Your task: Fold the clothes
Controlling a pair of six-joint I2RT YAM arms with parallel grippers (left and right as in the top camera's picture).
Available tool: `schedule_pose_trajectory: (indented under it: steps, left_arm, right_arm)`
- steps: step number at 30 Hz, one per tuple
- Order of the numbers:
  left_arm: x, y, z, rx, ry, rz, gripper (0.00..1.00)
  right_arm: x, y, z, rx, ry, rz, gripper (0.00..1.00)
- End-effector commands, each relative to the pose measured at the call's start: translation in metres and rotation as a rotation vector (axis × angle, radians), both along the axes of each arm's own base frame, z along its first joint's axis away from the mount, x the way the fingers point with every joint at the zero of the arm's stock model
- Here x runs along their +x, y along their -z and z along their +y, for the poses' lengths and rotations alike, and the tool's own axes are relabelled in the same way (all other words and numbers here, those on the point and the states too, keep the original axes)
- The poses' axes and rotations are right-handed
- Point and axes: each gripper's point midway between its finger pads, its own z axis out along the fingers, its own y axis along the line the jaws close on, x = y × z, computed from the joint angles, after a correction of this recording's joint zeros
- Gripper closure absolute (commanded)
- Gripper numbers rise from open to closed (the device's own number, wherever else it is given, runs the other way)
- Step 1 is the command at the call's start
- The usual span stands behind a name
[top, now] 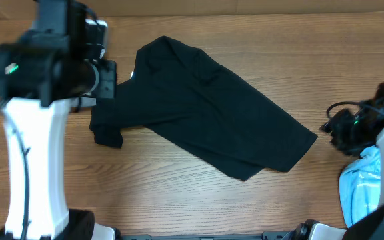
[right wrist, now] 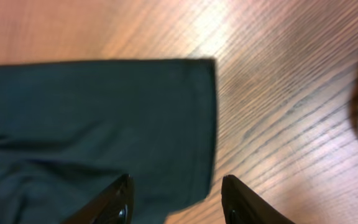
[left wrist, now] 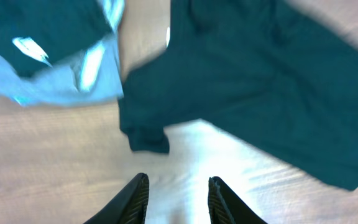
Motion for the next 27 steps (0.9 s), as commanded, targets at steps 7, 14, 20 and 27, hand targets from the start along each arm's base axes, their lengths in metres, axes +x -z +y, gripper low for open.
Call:
schedule_pose_trajectory:
  steps: [7, 14, 20, 27]
  left_arm:
    - [0.004, 0.099, 0.005, 0.03, -0.067, 0.227, 0.59]
    - [0.002, 0.142, 0.006, 0.04, -0.072, 0.286, 0.53]
    - [-0.003, 0.171, 0.006, 0.045, -0.073, 0.324, 0.52]
    - [-0.009, 0.181, 0.007, 0.052, -0.073, 0.355, 0.52]
  right_arm:
    - [-0.001, 0.099, -0.002, -0.002, 0.098, 0.009, 0.51]
    - [0.017, 0.114, 0.005, 0.05, 0.095, -0.096, 0.56]
    - [0.031, 0.116, -0.001, 0.033, 0.099, -0.146, 0.96]
    - [0.095, 0.067, -0.041, -0.057, 0.135, -0.398, 0.96]
